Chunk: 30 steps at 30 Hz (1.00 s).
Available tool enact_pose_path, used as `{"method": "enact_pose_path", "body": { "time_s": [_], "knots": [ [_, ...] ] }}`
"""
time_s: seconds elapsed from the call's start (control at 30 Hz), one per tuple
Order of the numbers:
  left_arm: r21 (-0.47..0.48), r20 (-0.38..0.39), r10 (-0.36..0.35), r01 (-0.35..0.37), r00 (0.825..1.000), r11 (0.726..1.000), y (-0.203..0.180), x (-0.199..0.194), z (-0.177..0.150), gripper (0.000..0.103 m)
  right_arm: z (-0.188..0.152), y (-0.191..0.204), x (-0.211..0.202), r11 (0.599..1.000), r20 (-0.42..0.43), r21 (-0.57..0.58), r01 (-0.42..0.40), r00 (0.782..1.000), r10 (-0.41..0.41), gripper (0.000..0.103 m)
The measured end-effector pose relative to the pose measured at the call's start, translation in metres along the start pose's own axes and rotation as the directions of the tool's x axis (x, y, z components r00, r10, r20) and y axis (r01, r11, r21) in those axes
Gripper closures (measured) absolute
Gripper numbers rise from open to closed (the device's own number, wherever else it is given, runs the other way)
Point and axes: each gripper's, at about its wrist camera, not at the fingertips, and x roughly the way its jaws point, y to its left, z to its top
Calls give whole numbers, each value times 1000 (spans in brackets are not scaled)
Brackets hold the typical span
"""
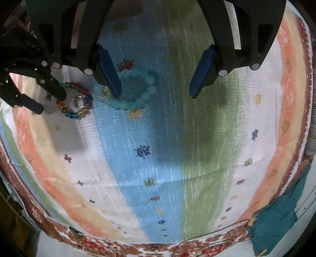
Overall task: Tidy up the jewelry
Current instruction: 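Move the open left tool to the pale blue bracelet while the right tool approaches the rainbow bracelet, then grasp the pale blue bracelet with the left tool while the right tool grasps the rainbow bracelet, then lift both bracelets and carry them over the silver tin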
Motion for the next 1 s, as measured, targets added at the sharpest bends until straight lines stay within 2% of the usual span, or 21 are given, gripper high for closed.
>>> {"method": "enact_pose_path", "body": {
  "time_s": [0.23,0.43,0.53,0.6,0.7,0.73,0.77,1.0],
  "knots": [
    [19,-41,-23,24,999,1000,4,17,5,34,0,3,6,1000,-17,-25,14,1000,-14,32],
    [47,-44,-2,5,999,999,5,25,8,38,0,-1,8,999,-22,-25,44,999,-45,49],
    [48,-41,9,-7,999,999,7,25,8,50,1,-2,8,999,-20,-27,42,999,-43,56],
    [41,-42,17,-15,999,999,9,24,8,64,0,-2,7,999,-19,-29,37,999,-37,62],
    [32,-44,19,-18,999,999,14,23,7,79,0,1,6,999,-17,-40,25,1000,-25,76],
    [33,-45,17,-16,999,999,15,23,6,82,-1,2,6,999,-16,-44,22,1000,-23,83],
    [34,-46,18,-16,999,999,15,22,5,90,-1,2,5,999,-15,-46,17,1000,-17,91],
    [41,-42,-6,8,999,999,15,10,-1,92,-1,9,-1,998,7,-59,-30,999,31,93]
  ]
}}
